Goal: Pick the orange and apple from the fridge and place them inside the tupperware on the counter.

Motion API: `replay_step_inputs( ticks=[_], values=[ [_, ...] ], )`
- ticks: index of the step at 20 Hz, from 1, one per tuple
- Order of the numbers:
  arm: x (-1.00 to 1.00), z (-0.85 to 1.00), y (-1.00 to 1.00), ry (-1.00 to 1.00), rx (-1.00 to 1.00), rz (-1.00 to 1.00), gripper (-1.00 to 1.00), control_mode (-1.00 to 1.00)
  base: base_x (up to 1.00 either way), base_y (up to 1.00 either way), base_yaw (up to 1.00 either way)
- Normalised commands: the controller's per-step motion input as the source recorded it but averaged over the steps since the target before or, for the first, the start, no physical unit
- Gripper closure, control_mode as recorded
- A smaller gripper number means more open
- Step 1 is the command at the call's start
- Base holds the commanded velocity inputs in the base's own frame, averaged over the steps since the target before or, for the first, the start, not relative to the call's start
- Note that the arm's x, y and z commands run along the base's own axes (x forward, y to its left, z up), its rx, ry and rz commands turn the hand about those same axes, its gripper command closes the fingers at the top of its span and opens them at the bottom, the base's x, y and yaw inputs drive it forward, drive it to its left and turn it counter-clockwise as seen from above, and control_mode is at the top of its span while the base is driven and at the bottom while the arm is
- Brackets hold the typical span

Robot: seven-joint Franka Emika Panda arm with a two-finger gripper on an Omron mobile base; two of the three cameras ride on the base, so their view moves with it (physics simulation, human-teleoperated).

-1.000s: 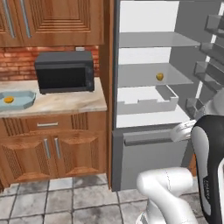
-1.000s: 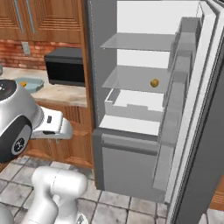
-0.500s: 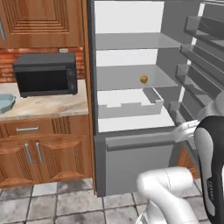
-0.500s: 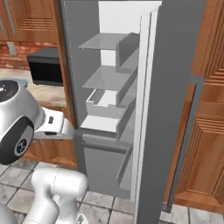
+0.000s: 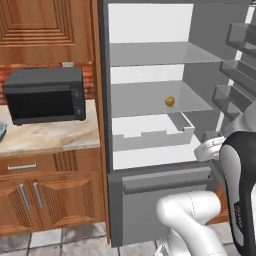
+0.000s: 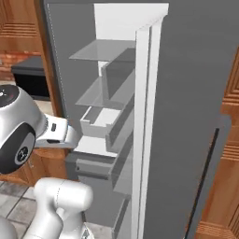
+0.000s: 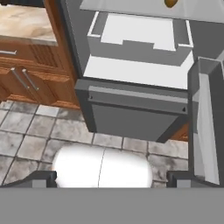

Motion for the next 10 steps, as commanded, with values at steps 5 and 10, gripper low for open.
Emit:
replay_step_inputs(
  ticks=[5,10],
  values=[
    [0.0,0.0,0.0,0.0,0.0,0.0,-1.0,1.0,0.53,0.0,-0.1],
    [0.18,-0.06,0.02,-0.01,0.0,-0.03,-1.0,-1.0,0.61,0.07,-0.11]
  ],
)
